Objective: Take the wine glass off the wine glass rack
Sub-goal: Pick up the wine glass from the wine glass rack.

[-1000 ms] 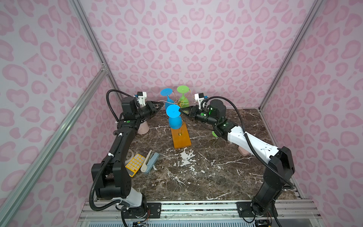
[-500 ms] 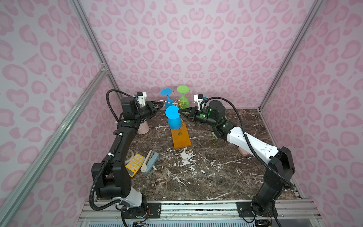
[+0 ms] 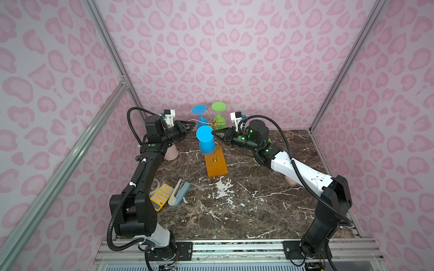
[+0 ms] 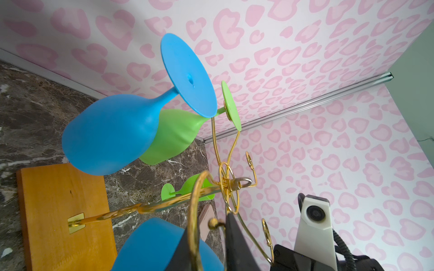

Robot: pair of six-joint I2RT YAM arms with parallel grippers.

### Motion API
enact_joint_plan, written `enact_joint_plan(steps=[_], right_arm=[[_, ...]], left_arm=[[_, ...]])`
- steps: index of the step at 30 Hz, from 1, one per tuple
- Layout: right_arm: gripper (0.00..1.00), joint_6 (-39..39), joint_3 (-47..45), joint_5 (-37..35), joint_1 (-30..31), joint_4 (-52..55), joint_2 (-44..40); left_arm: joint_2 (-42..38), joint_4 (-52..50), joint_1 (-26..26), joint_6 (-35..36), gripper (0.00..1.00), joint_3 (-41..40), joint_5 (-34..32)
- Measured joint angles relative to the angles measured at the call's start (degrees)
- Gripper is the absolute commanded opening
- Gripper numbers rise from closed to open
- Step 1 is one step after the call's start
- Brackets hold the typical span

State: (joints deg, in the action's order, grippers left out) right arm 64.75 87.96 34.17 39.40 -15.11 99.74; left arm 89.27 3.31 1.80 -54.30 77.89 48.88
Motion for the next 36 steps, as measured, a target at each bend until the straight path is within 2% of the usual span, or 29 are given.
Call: enact_joint_plan(steps=[36], right_arm=[[0.00, -2.1, 2.9, -2.7, 0.1, 1.3, 1.8]], left_arm=[[0.4, 1.1, 0.0, -0.7, 0.21, 0.0, 1.4]])
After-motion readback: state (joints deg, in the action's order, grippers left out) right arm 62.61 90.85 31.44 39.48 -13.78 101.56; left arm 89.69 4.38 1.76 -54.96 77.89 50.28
